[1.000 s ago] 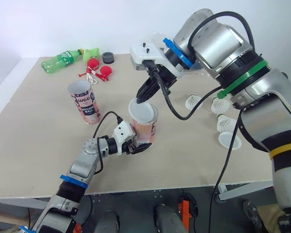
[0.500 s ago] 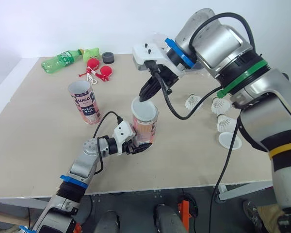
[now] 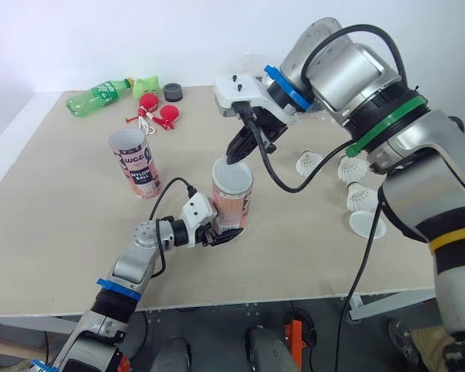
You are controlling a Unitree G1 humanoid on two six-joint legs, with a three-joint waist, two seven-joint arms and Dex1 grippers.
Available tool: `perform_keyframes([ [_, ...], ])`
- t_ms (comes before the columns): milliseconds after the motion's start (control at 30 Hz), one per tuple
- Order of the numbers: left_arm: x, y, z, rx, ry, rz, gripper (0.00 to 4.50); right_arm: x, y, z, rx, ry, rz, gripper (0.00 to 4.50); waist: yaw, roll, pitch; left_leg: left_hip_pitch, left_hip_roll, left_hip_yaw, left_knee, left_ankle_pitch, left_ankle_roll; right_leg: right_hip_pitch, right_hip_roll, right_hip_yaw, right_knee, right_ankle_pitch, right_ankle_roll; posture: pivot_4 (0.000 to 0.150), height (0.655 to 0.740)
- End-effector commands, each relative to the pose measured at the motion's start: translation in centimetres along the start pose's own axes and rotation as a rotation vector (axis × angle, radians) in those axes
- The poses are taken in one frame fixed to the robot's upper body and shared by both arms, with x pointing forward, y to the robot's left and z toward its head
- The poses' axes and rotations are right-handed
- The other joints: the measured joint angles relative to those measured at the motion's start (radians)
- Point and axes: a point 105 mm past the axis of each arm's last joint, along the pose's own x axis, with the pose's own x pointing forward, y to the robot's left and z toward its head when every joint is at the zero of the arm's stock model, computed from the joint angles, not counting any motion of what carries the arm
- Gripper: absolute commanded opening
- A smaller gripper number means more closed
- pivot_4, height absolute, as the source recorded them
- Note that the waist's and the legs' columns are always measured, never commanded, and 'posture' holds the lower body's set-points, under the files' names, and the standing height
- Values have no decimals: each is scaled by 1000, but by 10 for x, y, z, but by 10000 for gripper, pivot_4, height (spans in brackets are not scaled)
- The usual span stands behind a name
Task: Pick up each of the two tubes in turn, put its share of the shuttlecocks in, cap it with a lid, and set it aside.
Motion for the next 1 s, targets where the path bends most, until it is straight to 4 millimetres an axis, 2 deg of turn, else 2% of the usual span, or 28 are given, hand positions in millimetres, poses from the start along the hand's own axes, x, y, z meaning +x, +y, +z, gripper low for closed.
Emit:
perform_keyframes([
  [33,4,-20,-38,-89,129,-64,31287,-15,3,16,-42,-12,9,742,0,0,0,0,0,0,0,0,0,0,0,0,0,0,0,1500,7400],
  [367,4,-21,-39,-89,128,-67,31287,-17,6,17,-43,-12,19,742,0,0,0,0,0,0,0,0,0,0,0,0,0,0,0,1500,7400],
  [667,4,-21,-38,-89,127,-65,31287,-10,7,8,-30,14,36,742,0,0,0,0,0,0,0,0,0,0,0,0,0,0,0,1500,7400],
  [900,4,-21,-38,-91,127,-61,31287,3,10,-4,-28,55,69,742,0,0,0,0,0,0,0,0,0,0,0,0,0,0,0,1500,7400],
  [1000,4,-21,-38,-92,126,-60,31287,6,11,-3,-29,51,80,742,0,0,0,0,0,0,0,0,0,0,0,0,0,-1,0,1500,7400],
])
